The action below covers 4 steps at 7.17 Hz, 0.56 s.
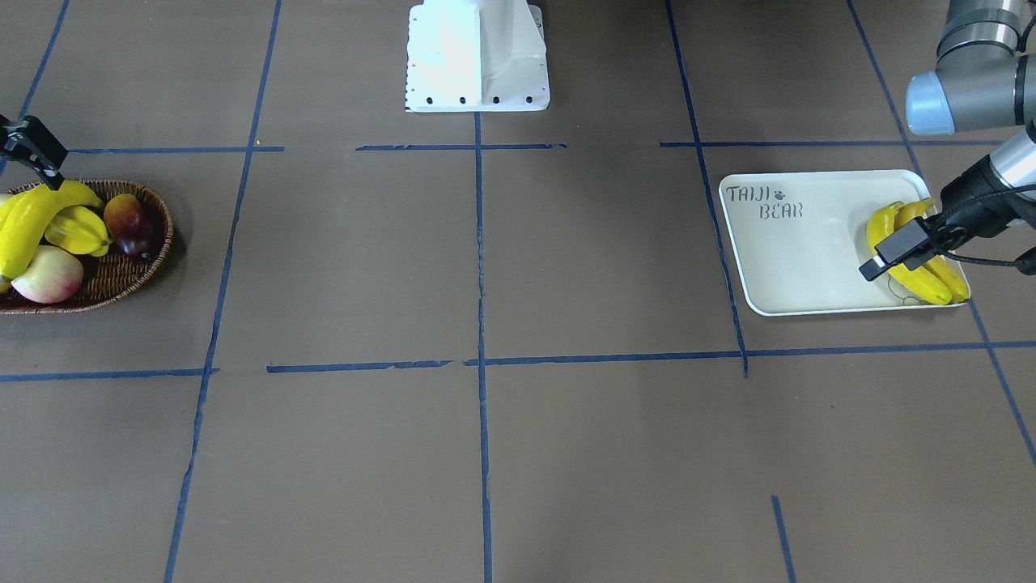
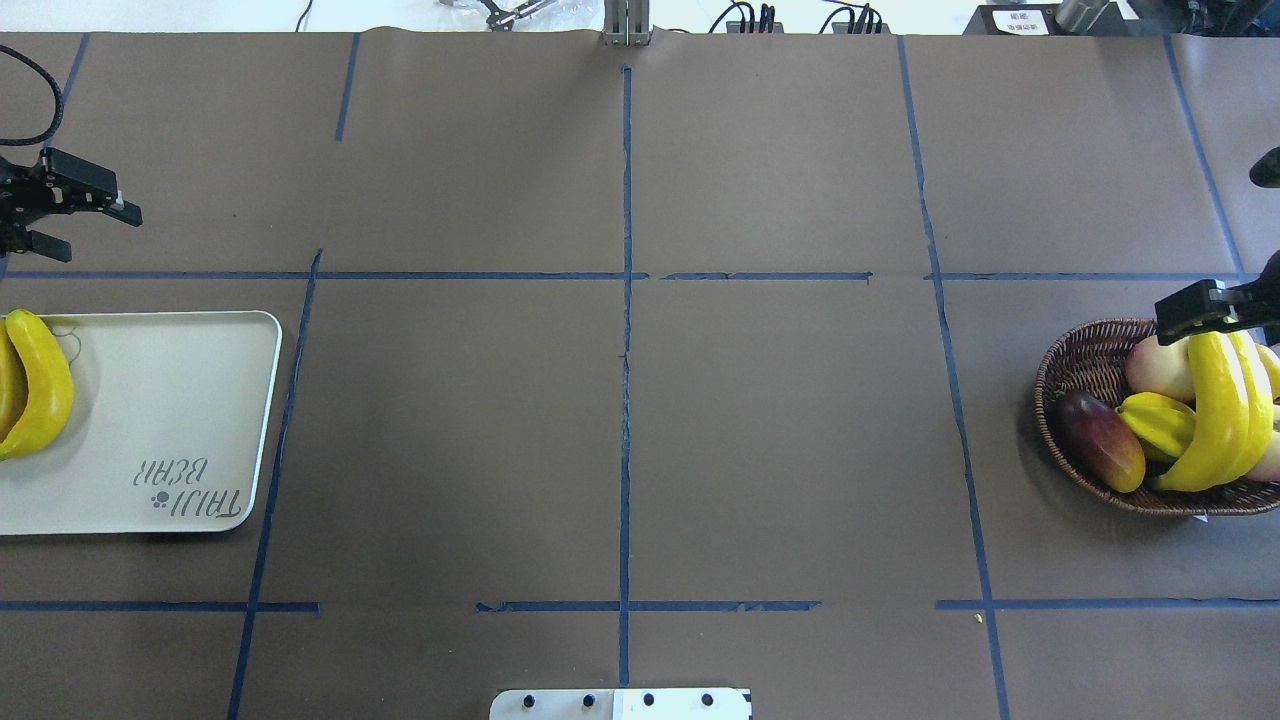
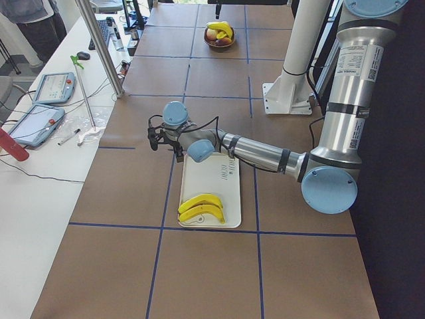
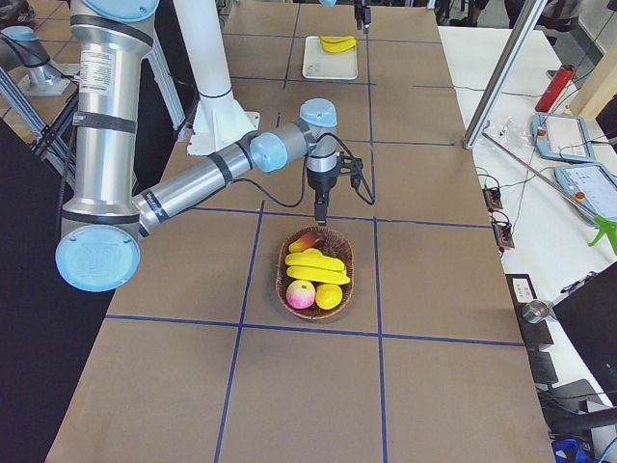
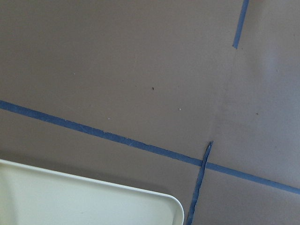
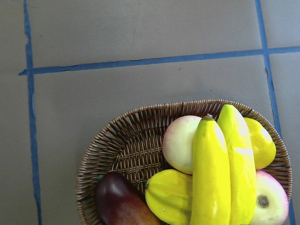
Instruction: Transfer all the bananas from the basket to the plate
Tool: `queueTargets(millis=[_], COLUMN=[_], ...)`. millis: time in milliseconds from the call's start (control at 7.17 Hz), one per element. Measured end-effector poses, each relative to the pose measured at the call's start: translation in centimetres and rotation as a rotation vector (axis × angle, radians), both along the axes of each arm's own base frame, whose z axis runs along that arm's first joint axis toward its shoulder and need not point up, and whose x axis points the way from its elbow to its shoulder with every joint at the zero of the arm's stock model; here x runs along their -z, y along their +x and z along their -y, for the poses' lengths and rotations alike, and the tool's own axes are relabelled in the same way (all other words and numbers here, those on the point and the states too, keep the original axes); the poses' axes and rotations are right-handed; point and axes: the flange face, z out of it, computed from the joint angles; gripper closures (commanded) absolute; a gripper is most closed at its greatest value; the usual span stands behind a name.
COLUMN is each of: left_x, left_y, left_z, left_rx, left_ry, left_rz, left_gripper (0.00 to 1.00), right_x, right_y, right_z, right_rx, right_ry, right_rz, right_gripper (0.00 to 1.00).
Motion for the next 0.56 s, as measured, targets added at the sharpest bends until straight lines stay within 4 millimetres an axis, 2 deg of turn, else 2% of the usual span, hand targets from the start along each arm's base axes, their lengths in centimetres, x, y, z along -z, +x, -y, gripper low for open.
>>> queueTargets(millis=[279, 558], left_x=[0.0, 0.0], left_y=[0.0, 0.2], left_z=[0.0, 0.0], left_rx=[0.000, -0.003], left_ry=[0.000, 0.000], left_rz=[0.000, 0.000], left_gripper=[0.00, 0.00], right_x=[-3.6, -5.3], right_y=[0.2, 0.2], right_z=[-0.3, -1.0], right_rx=[-0.109, -0.167], right_ry=[-0.030, -0.063], right_rz=[0.047, 0.057], right_gripper=[0.00, 0.02])
